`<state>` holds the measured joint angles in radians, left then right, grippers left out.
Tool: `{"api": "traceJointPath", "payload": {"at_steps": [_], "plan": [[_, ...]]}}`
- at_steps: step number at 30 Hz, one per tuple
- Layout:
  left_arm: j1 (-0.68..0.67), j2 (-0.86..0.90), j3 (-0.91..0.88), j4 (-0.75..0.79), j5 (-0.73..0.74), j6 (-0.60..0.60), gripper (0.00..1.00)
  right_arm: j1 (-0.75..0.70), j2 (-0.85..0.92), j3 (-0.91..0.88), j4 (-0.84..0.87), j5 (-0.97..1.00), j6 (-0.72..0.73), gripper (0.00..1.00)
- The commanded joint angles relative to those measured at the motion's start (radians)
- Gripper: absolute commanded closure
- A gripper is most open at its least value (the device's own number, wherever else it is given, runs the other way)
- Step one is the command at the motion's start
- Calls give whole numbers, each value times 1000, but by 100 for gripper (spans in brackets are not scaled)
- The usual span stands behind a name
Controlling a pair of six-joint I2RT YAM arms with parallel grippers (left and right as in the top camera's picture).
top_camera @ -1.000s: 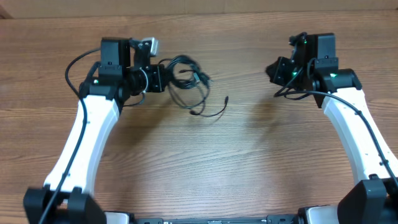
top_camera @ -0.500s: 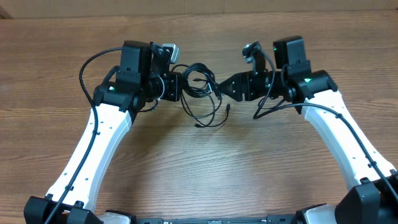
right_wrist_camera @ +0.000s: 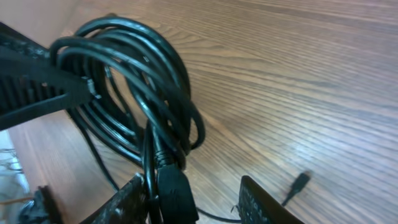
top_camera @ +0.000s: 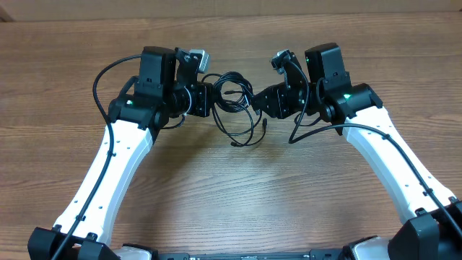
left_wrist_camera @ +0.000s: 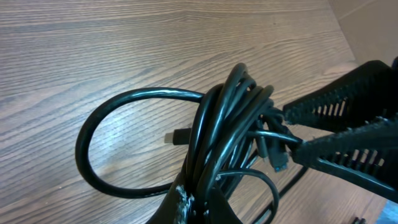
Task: Untangle cables
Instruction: 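Pull the grippers apart to spread the cable loops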
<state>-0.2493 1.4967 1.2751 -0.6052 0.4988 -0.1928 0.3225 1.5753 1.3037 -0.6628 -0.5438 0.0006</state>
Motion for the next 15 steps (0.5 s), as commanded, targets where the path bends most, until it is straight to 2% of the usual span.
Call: {"api": "traceJointPath", "payload": {"at_steps": [1,9,10,12,13,15], "plan": [[-7,3,10,7,85,-14,96,5,-2,15,10,42,-5,56],[-7,3,10,8,87,-14,96,5,-2,-15,10,-69,-5,61],[-7,3,10,8,87,-14,96,5,-2,-15,10,-81,-5,67],[-7,3,10,8,86,-14,96,5,-2,-15,10,-90,-5,90],[-7,3,10,9,85,-14,96,5,-2,-15,5,-90,-5,96],[-7,3,10,11,70,-14,96,5,-2,-15,-11,-83,-6,96]]}}
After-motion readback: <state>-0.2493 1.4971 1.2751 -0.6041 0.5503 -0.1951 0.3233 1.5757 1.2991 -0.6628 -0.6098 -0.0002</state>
